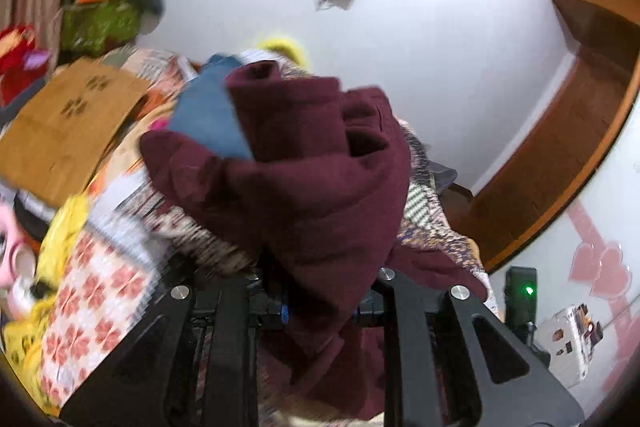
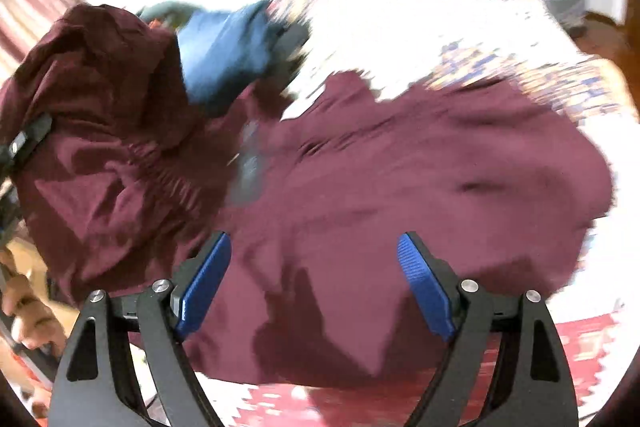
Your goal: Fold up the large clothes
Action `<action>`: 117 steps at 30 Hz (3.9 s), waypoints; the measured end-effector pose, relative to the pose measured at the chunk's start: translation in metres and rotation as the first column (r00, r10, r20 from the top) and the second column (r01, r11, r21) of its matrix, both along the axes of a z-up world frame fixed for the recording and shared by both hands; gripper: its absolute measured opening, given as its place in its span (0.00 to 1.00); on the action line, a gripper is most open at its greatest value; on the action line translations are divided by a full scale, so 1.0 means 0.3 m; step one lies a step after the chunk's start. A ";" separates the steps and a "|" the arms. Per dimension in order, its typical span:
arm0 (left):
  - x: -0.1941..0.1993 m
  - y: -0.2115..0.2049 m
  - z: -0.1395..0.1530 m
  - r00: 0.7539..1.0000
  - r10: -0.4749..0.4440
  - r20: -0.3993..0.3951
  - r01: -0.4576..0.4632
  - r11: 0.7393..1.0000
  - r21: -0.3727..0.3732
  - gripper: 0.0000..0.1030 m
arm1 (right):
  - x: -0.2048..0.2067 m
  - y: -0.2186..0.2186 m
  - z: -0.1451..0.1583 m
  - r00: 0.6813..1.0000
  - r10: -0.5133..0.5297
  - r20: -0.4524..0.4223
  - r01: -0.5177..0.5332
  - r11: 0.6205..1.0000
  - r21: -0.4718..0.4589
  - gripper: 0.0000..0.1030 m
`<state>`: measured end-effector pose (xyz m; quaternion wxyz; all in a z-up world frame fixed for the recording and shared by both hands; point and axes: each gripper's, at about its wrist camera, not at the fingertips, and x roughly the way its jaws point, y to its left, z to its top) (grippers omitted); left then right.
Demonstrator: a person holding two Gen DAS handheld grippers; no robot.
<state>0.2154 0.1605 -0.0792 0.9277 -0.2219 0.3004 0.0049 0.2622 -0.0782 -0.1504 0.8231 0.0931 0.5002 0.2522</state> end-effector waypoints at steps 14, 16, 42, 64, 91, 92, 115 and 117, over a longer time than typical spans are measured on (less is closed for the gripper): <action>0.504 -0.796 -0.175 0.915 -0.349 -0.202 0.386 0.902 0.194 0.19 | -0.057 -0.524 0.115 0.915 -0.385 0.118 0.390 0.920 -0.029 0.81; 0.519 -0.867 -0.291 0.856 -0.408 -0.318 0.474 0.865 0.164 0.20 | -0.066 -0.545 0.117 0.913 -0.392 0.115 0.398 0.917 -0.032 0.81; 0.154 -0.552 -0.370 0.842 -0.358 -0.403 0.456 0.871 0.180 0.91 | 0.085 -0.306 -0.001 0.984 -0.136 -0.117 0.154 0.975 0.159 0.81; 0.084 -0.355 -0.449 0.910 -0.142 -0.390 0.259 0.929 0.265 0.95 | -0.083 -0.308 0.076 0.982 -0.161 0.098 0.146 0.979 0.145 0.23; 0.001 -0.263 -0.471 0.870 -0.181 -0.459 0.310 0.924 0.222 0.96 | -0.111 -0.388 0.078 0.975 -0.195 0.105 0.197 0.980 -0.009 0.50; -0.007 -0.261 -0.460 0.872 -0.180 -0.454 0.309 0.923 0.227 0.96 | -0.114 -0.395 0.096 0.975 -0.196 0.109 0.198 0.980 -0.011 0.50; 0.175 -0.256 -0.457 0.882 -0.204 -0.424 0.272 0.956 0.106 0.99 | 0.021 -0.429 -0.019 0.981 -0.192 -0.032 0.193 0.981 0.015 0.85; 0.168 -0.225 -0.489 0.877 -0.223 -0.426 0.252 0.968 0.012 0.99 | 0.020 -0.429 -0.012 0.983 -0.181 -0.034 0.182 0.983 0.013 0.85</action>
